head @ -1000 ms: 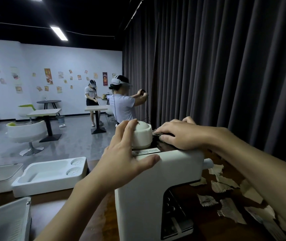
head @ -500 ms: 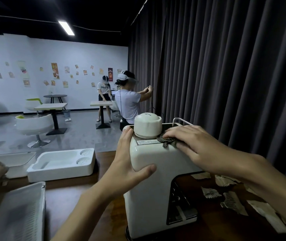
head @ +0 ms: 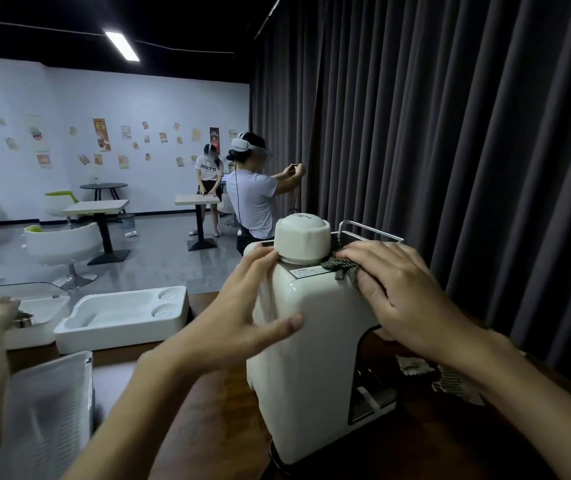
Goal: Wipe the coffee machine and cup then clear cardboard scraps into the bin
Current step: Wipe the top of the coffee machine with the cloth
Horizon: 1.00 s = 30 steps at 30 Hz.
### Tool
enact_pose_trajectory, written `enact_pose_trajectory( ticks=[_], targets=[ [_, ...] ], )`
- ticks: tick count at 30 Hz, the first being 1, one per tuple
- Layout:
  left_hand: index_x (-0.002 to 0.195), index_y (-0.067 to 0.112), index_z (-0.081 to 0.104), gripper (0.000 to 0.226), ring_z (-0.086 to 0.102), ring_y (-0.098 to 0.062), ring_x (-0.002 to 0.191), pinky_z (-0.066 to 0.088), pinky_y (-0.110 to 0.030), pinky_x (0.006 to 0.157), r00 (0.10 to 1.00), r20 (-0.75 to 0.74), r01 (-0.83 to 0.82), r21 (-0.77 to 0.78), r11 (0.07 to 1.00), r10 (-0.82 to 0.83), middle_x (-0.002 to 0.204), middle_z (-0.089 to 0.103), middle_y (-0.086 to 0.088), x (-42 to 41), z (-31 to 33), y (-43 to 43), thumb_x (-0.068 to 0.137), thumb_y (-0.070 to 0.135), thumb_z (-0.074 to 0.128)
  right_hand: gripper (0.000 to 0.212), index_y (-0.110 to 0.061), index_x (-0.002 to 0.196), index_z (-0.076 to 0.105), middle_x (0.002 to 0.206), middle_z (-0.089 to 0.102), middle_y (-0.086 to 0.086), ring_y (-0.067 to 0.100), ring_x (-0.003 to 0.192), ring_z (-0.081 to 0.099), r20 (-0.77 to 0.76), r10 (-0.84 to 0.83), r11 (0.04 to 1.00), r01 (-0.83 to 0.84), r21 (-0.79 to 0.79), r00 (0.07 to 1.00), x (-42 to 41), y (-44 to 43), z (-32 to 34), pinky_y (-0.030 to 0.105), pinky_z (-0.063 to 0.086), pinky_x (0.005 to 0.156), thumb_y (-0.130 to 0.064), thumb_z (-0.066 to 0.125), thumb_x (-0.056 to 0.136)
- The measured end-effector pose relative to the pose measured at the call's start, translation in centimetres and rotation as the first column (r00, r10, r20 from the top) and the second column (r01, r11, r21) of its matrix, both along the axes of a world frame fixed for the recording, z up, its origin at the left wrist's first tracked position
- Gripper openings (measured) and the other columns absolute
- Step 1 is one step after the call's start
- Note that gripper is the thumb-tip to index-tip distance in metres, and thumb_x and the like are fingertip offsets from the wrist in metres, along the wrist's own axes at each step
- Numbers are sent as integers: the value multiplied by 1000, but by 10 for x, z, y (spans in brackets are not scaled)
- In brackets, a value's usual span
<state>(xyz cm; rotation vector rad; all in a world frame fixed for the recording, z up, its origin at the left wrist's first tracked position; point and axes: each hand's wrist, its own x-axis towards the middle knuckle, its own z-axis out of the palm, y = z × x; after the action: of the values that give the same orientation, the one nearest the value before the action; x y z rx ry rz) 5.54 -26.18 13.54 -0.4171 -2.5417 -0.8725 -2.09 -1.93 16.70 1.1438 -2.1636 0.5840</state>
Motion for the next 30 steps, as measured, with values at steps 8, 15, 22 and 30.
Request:
enact_pose_trajectory(
  ticks=[8,15,22,30],
  targets=[
    [145,17,36,101,32,-12,141,33,-47,116,977,-160,-150,-59,987,139,147,29,10,4,-3,30,73,87,50,42,-18,135,54,135,50,-2,18,124,43,20,38,999,-39,6,999,20,-2,-9,31,27,108,-19,43,95],
    [132,34,43,87,37,-10,134,30,-52,116,983,-128,-142,-57,988,134,138,36,16,0,10,26,63,84,62,35,-13,128,60,131,56,-1,21,122,50,5,87,992,-86,-94,996,30,6,-13,40,36,105,-12,46,96],
    [135,28,47,94,37,-11,136,38,-43,113,982,-134,-117,94,989,129,136,35,16,-8,-1,17,61,82,69,36,-11,127,60,131,55,-1,21,122,49,57,52,991,-45,-125,997,30,6,-12,39,34,106,-12,44,95],
    [123,28,51,84,28,-20,129,38,-40,104,911,-252,-318,78,945,328,126,33,9,0,-9,50,61,80,71,34,-13,125,61,128,57,-1,19,122,50,24,94,985,-89,-147,995,37,10,-14,32,34,106,-16,43,96]
  ],
)
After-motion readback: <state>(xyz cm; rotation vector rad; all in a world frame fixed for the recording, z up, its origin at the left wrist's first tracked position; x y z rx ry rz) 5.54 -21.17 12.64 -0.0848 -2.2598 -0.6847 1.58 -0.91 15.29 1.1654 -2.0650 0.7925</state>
